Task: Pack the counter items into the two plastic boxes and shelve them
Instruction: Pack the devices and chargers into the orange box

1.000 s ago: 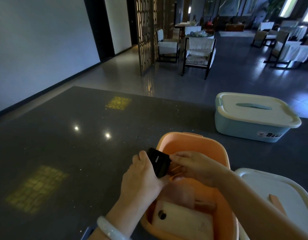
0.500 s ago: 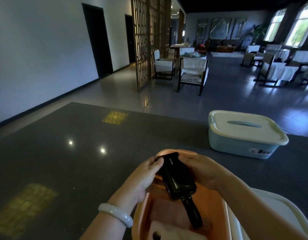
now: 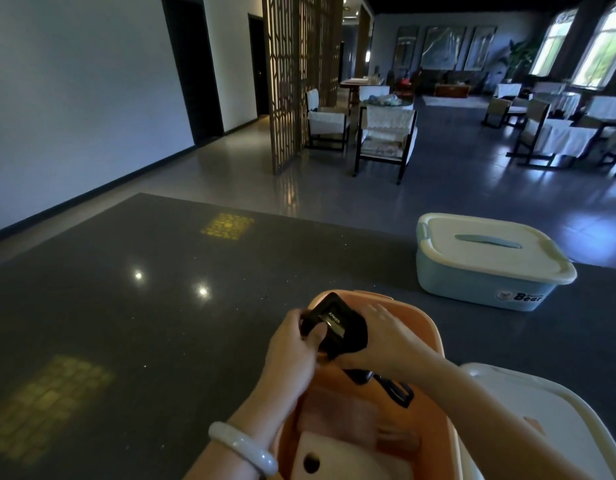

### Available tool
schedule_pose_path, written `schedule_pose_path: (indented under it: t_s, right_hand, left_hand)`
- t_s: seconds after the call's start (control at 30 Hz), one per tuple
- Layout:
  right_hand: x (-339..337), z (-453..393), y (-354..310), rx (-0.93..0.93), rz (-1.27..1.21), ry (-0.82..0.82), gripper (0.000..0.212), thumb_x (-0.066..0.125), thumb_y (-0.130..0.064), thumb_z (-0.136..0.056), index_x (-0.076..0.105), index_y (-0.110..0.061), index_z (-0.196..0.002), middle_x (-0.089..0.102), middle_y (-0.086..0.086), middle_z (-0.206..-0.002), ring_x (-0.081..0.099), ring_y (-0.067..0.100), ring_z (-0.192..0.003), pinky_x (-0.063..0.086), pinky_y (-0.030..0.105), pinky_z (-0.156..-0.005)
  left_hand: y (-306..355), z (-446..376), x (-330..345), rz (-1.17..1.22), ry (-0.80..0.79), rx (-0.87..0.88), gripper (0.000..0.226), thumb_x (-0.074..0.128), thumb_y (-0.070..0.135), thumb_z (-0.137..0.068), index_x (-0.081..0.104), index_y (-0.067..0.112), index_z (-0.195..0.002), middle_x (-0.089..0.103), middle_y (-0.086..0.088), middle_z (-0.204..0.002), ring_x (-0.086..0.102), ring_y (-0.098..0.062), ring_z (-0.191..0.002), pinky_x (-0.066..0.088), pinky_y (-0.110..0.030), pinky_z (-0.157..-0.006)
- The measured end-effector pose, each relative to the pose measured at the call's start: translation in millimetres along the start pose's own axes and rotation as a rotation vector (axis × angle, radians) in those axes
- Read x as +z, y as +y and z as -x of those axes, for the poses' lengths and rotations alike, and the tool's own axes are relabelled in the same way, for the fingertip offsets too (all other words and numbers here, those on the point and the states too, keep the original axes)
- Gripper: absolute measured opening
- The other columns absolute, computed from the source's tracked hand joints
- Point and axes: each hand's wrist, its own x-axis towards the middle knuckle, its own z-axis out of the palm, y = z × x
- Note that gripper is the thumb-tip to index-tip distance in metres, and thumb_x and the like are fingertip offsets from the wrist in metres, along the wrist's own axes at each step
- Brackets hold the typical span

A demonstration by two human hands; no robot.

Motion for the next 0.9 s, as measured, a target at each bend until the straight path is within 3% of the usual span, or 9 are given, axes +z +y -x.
schedule_pose_path:
  t_s: [0.03,0.1,0.2,0.3,0.37,0.5,0.57,0.77,0.9]
  right_hand:
    - [-0.2,-1.8,2.8,-0.001,0.002,-0.004,0.081,0.075,-0.059,-0.056,0.048,-0.03,-0.127,0.054,-0.011,-0.117,0.051,0.011,-0.11,0.05,0.034,-0.093]
    - [1.1,-6.4,10.7,0.026,0.023,-0.02,0.077,0.077,-0.051,-0.059,0.048,-0.03,-0.128,0.054,-0.009,-0.119,0.051,0.012,-0.111,0.049,0.034,-0.095]
    - [7.3,-14.8,20.1,0.074,0.119,-0.127,0.063,0.082,-0.04,-0.062,0.053,-0.027,-0.117,0.058,-0.007,-0.109,0.057,0.01,-0.099,0.054,0.03,-0.086]
    - [19.6,-25.0,25.7,0.08,0.16,-0.278,0.054,0.083,-0.036,-0.065,0.054,-0.028,-0.109,0.062,-0.008,-0.101,0.061,0.008,-0.089,0.056,0.029,-0.081]
    - [28.8,-31.7,29.6,0.064,0.192,-0.337,0.051,0.083,-0.037,-0.066,0.053,-0.032,-0.106,0.061,-0.009,-0.098,0.06,0.009,-0.088,0.054,0.027,-0.079]
    - [42.9,-41.3,43.3,0.06,0.15,-0.395,0.046,0.082,-0.038,-0.064,0.048,-0.043,-0.095,0.057,-0.013,-0.094,0.055,0.004,-0.087,0.044,0.022,-0.073]
    - [46.5,-43.9,47.8,0.079,0.129,-0.41,0.044,0.081,-0.04,-0.065,0.047,-0.046,-0.093,0.058,-0.014,-0.097,0.055,0.005,-0.091,0.046,0.027,-0.081]
    - [53.0,-46.4,47.9,0.109,0.109,-0.372,0.053,0.074,-0.045,-0.074,0.05,-0.036,-0.121,0.046,-0.008,-0.118,0.044,0.016,-0.111,0.035,0.037,-0.099]
    - [54.5,-40.5,45.9,0.1,0.144,-0.398,0.065,0.07,-0.044,-0.081,0.039,-0.038,-0.138,0.04,-0.003,-0.133,0.038,0.024,-0.125,0.03,0.045,-0.107]
  left_hand:
    - [-4.5,-0.9,-5.5,-0.189,0.06,0.1,0.021,0.056,0.028,-0.095,0.053,0.029,-0.116,0.059,0.011,-0.111,0.058,-0.001,-0.098,0.051,-0.018,-0.079]
    - [-12.8,-3.3,-16.8,-0.407,0.152,0.23,0.035,0.055,0.032,-0.095,0.05,0.026,-0.129,0.054,0.012,-0.119,0.053,0.0,-0.108,0.046,-0.017,-0.089]
    - [-26.8,-6.0,-24.5,-0.471,-0.005,0.07,0.045,0.047,0.042,-0.097,0.043,0.025,-0.139,0.052,0.008,-0.129,0.051,-0.01,-0.12,0.043,-0.027,-0.098]
    - [-41.8,-1.7,-21.5,-0.384,-0.148,-0.014,0.027,0.04,0.049,-0.099,0.057,0.035,-0.115,0.064,0.014,-0.105,0.062,0.001,-0.093,0.051,-0.027,-0.085]
    - [-47.1,2.5,-21.0,-0.336,-0.152,-0.001,0.03,0.034,0.054,-0.099,0.059,0.039,-0.101,0.066,0.014,-0.094,0.061,0.009,-0.081,0.051,-0.022,-0.073]
    - [-51.4,3.2,-21.7,-0.341,-0.131,-0.004,0.029,0.028,0.052,-0.1,0.055,0.041,-0.096,0.064,0.014,-0.089,0.057,0.016,-0.078,0.042,-0.01,-0.061]
    - [-51.2,2.4,-21.1,-0.36,-0.122,0.005,0.029,0.027,0.05,-0.1,0.053,0.04,-0.092,0.063,0.013,-0.085,0.056,0.016,-0.075,0.042,-0.005,-0.056]
    - [-57.0,0.0,-20.9,-0.384,-0.087,0.035,0.026,0.027,0.05,-0.1,0.045,0.045,-0.083,0.062,0.011,-0.084,0.057,0.014,-0.069,0.045,-0.005,-0.058]
    - [-56.1,-2.0,-20.6,-0.405,-0.08,0.038,0.024,0.026,0.05,-0.1,0.04,0.046,-0.081,0.059,0.013,-0.081,0.059,0.006,-0.068,0.044,-0.003,-0.058]
